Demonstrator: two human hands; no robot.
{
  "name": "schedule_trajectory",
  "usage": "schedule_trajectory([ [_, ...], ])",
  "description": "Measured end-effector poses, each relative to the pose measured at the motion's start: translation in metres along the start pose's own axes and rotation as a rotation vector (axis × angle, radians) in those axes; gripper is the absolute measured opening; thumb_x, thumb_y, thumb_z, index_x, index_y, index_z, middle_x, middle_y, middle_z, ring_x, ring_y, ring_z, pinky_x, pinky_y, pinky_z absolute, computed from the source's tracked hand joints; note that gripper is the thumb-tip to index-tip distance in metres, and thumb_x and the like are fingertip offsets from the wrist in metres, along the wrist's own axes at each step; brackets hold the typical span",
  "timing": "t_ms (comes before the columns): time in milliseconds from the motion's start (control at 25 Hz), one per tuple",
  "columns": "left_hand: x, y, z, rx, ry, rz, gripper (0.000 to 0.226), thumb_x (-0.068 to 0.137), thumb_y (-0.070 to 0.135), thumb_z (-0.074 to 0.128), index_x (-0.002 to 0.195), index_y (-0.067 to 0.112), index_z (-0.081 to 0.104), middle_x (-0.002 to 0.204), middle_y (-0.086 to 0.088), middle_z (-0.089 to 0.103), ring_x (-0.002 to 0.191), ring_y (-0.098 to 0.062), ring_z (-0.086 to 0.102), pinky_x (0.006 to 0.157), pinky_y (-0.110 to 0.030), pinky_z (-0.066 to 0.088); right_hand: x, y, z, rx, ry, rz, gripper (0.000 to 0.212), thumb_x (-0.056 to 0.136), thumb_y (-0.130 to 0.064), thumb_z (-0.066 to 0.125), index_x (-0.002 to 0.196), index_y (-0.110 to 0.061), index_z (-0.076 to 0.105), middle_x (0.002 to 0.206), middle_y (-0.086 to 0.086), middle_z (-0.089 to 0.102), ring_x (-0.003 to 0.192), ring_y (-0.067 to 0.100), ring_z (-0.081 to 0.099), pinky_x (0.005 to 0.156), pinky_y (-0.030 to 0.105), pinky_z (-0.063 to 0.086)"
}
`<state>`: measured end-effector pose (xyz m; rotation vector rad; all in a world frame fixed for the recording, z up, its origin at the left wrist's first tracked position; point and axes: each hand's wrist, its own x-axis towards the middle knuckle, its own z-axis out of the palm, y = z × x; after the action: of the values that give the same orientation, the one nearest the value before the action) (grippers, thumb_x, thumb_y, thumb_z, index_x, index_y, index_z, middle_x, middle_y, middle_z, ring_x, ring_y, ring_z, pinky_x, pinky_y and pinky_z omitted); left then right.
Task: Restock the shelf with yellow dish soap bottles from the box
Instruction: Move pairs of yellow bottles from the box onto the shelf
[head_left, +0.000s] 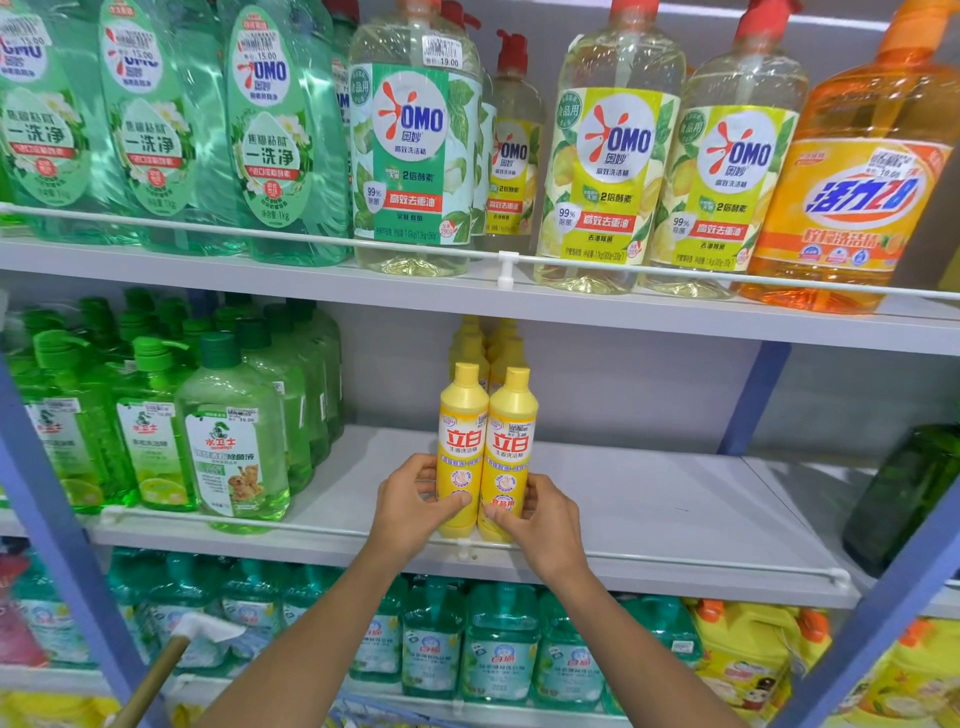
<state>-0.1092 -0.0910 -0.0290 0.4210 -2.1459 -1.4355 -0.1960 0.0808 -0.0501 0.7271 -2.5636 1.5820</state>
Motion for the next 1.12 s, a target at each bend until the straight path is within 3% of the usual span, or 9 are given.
schedule_trajectory([
  [280, 0.009, 0.0, 0.011, 0.029, 0.062, -0.013, 0.052, 0.071, 0.024, 0.09, 0.116, 0.014, 0.064, 0.104, 0.004, 0.072, 0.091, 0.002, 0.064, 0.072, -0.009, 0.049, 0.011, -0.001, 0.002, 0.06, 0.014, 0.057, 0.056, 0.075, -0.035, 0.089, 0.122, -0.017, 0.064, 0.11, -0.006, 0.073, 0.095, 0.006, 0.07, 0.086, 0.029, 0.061],
  [480, 0.019, 0.001, 0.018, 0.043, 0.103, -0.016, 0.055, 0.07, 0.026, 0.091, 0.116, 0.013, 0.065, 0.105, 0.002, 0.072, 0.091, -0.007, 0.067, 0.079, -0.021, 0.055, 0.023, -0.001, 0.001, 0.079, 0.018, 0.061, 0.058, 0.076, -0.031, 0.089, 0.125, -0.017, 0.062, 0.112, -0.005, 0.073, 0.096, 0.006, 0.07, 0.084, 0.022, 0.058],
  [680, 0.027, -0.003, 0.023, 0.059, 0.133, -0.024, 0.056, 0.068, 0.03, 0.092, 0.115, 0.015, 0.065, 0.104, 0.002, 0.073, 0.089, -0.008, 0.068, 0.078, -0.022, 0.055, 0.032, 0.0, 0.002, 0.099, 0.009, 0.076, 0.059, 0.076, -0.03, 0.089, 0.127, -0.015, 0.062, 0.115, -0.004, 0.073, 0.098, 0.008, 0.07, 0.09, 0.029, 0.06],
  [920, 0.031, -0.004, 0.027, 0.082, 0.152, -0.028, 0.056, 0.068, 0.034, 0.092, 0.113, 0.017, 0.064, 0.103, 0.004, 0.073, 0.09, -0.01, 0.069, 0.08, -0.027, 0.058, 0.041, 0.003, 0.002, 0.085, -0.007, 0.082, 0.059, 0.076, -0.03, 0.089, 0.127, -0.016, 0.063, 0.115, -0.004, 0.073, 0.097, 0.005, 0.07, 0.081, 0.014, 0.054],
  [1120, 0.033, -0.002, 0.028, 0.096, 0.154, -0.031, 0.055, 0.069, 0.035, 0.091, 0.113, 0.018, 0.063, 0.101, 0.005, 0.072, 0.09, -0.01, 0.069, 0.079, -0.026, 0.057, 0.043, 0.001, 0.002, 0.074, -0.02, 0.095, 0.06, 0.077, -0.028, 0.088, 0.128, -0.014, 0.062, 0.117, -0.002, 0.073, 0.099, 0.011, 0.07, 0.088, 0.023, 0.057],
])
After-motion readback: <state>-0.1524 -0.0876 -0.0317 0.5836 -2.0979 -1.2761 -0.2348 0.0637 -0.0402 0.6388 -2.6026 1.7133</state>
